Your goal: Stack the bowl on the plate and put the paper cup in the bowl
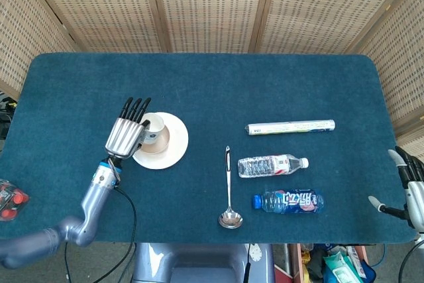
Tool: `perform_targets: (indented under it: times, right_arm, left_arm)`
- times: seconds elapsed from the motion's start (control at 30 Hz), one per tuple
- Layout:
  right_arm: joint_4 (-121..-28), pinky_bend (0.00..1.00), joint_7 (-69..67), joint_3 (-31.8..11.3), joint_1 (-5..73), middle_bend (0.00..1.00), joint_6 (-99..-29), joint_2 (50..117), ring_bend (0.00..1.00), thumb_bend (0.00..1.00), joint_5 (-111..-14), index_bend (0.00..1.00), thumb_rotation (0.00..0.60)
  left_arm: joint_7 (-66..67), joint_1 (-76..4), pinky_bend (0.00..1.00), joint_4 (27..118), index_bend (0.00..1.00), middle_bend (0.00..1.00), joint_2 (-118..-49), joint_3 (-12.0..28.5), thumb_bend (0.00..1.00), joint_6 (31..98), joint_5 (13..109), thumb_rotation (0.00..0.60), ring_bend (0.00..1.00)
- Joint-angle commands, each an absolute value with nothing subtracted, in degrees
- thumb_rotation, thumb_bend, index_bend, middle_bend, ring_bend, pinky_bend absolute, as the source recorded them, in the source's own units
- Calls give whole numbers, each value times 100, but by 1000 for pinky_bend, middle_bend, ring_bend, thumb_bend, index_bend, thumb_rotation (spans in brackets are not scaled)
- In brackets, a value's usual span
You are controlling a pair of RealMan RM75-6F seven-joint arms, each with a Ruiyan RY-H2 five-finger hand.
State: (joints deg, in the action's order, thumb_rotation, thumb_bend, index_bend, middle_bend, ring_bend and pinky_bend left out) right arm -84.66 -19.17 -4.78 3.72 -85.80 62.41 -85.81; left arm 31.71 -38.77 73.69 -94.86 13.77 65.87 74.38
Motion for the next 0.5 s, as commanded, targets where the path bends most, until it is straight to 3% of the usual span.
perform_targets:
  times: [0.03,0.33,0.5]
  right_arm:
    - [-8455,0,-1940,-484,379,0,-8554,6238,0,141,-8559,9,600]
    - [-8391,0,-2010,-506,394,0,-8488,6251,0,142,-8497,9,600]
    - [-8398,0,-2022,-509,385,0,-8512,6242,0,142,-8512,9,600]
  left_arm:
    - [3235,-4014,0,7188,572,0,-9670,1456,546,6497,7307,600,0]
    - [3292,-4141,0,6808,556,0,-9974,1334,540,6419,7259,600,0]
    - [3288,-4108,0,6709,430,0,-10022,1254,376,6410,7226,600,0]
